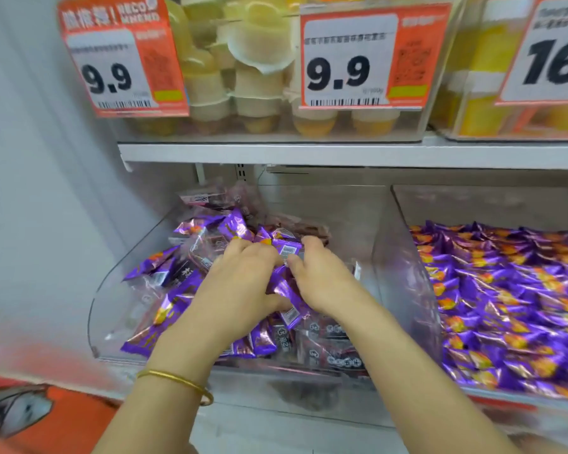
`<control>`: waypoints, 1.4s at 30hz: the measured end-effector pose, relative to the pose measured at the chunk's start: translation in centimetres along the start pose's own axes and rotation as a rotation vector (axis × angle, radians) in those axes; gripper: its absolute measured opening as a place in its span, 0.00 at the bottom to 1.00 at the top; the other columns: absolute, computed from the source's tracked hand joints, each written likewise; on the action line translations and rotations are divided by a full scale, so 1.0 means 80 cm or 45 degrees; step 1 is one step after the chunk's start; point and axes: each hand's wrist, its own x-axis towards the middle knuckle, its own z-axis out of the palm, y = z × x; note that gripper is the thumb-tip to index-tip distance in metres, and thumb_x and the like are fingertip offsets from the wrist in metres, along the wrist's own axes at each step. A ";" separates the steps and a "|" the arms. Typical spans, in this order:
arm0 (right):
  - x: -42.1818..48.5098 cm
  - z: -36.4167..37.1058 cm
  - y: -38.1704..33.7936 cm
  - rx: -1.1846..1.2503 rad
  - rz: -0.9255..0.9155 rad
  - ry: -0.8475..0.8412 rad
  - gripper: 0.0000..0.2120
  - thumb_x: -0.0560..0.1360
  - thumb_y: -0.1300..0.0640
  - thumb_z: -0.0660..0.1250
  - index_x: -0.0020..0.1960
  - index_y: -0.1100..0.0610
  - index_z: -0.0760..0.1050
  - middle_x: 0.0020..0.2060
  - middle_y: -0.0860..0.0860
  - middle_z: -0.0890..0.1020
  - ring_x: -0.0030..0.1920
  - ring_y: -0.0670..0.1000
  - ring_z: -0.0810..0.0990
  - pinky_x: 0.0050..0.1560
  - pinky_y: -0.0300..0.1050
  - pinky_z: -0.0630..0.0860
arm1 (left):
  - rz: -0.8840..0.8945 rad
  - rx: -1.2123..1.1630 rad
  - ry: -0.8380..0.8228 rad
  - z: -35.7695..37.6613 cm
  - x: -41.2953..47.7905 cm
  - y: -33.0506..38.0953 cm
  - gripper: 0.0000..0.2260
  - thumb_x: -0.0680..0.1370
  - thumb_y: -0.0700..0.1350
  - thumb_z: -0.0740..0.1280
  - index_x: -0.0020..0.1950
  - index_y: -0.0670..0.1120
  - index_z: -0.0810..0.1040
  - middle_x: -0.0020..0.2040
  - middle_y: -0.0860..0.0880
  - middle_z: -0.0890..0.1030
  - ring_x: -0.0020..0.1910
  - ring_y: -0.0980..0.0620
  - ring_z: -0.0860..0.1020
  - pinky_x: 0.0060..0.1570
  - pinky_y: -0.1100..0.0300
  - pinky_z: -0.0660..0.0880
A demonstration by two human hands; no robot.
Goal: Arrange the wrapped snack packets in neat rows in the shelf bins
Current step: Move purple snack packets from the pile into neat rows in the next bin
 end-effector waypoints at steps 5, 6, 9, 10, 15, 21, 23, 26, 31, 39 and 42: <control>0.013 0.002 0.006 0.128 0.052 0.067 0.12 0.79 0.49 0.60 0.52 0.58 0.66 0.55 0.60 0.76 0.49 0.58 0.73 0.45 0.47 0.68 | 0.008 -0.133 0.003 -0.004 -0.006 -0.002 0.18 0.69 0.52 0.74 0.53 0.48 0.71 0.49 0.54 0.70 0.53 0.53 0.64 0.48 0.62 0.63; 0.013 0.001 0.007 0.144 0.037 0.084 0.10 0.78 0.51 0.61 0.49 0.57 0.65 0.53 0.59 0.76 0.46 0.56 0.72 0.42 0.46 0.66 | 0.004 -0.161 0.000 -0.004 -0.007 -0.003 0.17 0.69 0.51 0.74 0.52 0.49 0.70 0.49 0.54 0.71 0.53 0.53 0.64 0.48 0.61 0.64; 0.010 -0.003 0.008 0.139 -0.015 0.138 0.12 0.77 0.56 0.64 0.39 0.53 0.62 0.48 0.57 0.74 0.43 0.55 0.70 0.36 0.44 0.63 | -0.036 -0.321 -0.009 -0.007 -0.012 -0.008 0.16 0.69 0.49 0.74 0.49 0.50 0.71 0.48 0.53 0.73 0.51 0.53 0.68 0.48 0.62 0.68; 0.009 -0.004 0.008 0.157 -0.043 0.174 0.13 0.76 0.58 0.64 0.37 0.52 0.61 0.45 0.55 0.73 0.42 0.54 0.69 0.32 0.42 0.62 | -0.048 -0.384 0.005 -0.008 -0.014 -0.009 0.15 0.69 0.48 0.74 0.48 0.51 0.70 0.47 0.54 0.74 0.50 0.54 0.69 0.45 0.66 0.68; -0.004 -0.017 0.012 0.371 -0.104 0.409 0.06 0.77 0.62 0.61 0.43 0.56 0.65 0.35 0.47 0.70 0.35 0.49 0.68 0.30 0.36 0.62 | -0.174 -0.798 0.278 -0.015 -0.018 -0.009 0.14 0.70 0.42 0.73 0.47 0.54 0.71 0.42 0.58 0.78 0.42 0.69 0.75 0.40 0.76 0.67; -0.019 -0.026 0.005 0.700 -0.183 0.633 0.05 0.78 0.62 0.60 0.44 0.56 0.65 0.36 0.49 0.74 0.35 0.50 0.72 0.31 0.32 0.66 | -0.151 -0.961 0.415 -0.019 -0.020 -0.001 0.13 0.75 0.38 0.67 0.50 0.57 0.75 0.33 0.54 0.81 0.25 0.58 0.75 0.30 0.67 0.71; -0.020 -0.030 0.006 0.768 -0.167 0.695 0.05 0.78 0.62 0.60 0.46 0.55 0.65 0.38 0.49 0.73 0.35 0.47 0.70 0.32 0.34 0.65 | -0.203 -1.092 0.391 -0.018 -0.020 0.002 0.14 0.76 0.32 0.62 0.49 0.53 0.75 0.37 0.49 0.83 0.25 0.58 0.77 0.29 0.64 0.74; -0.019 -0.036 0.008 0.930 -0.117 0.774 0.07 0.78 0.61 0.60 0.43 0.52 0.65 0.38 0.49 0.72 0.34 0.44 0.69 0.35 0.34 0.67 | -0.273 -1.289 0.352 -0.021 -0.016 0.006 0.18 0.73 0.26 0.58 0.46 0.48 0.77 0.58 0.52 0.78 0.37 0.55 0.83 0.47 0.45 0.78; -0.019 -0.033 0.004 1.315 -0.029 0.525 0.05 0.78 0.60 0.61 0.44 0.54 0.67 0.41 0.58 0.74 0.32 0.50 0.71 0.28 0.41 0.70 | -0.255 -1.551 0.247 -0.021 -0.013 0.012 0.06 0.74 0.35 0.67 0.47 0.44 0.81 0.64 0.53 0.73 0.45 0.57 0.83 0.52 0.53 0.79; -0.030 -0.039 0.006 0.873 -0.182 0.714 0.06 0.77 0.59 0.61 0.43 0.53 0.67 0.33 0.47 0.72 0.31 0.42 0.69 0.33 0.37 0.67 | -0.258 -1.478 0.360 -0.014 -0.013 0.009 0.16 0.75 0.32 0.66 0.54 0.52 0.72 0.56 0.47 0.80 0.41 0.47 0.84 0.53 0.50 0.78; -0.041 -0.038 0.004 0.615 -0.199 0.726 0.05 0.79 0.58 0.59 0.45 0.54 0.64 0.30 0.46 0.71 0.30 0.44 0.69 0.33 0.45 0.64 | -0.287 -1.456 0.431 -0.015 -0.013 0.008 0.14 0.76 0.33 0.65 0.53 0.52 0.74 0.52 0.50 0.81 0.39 0.49 0.84 0.53 0.46 0.77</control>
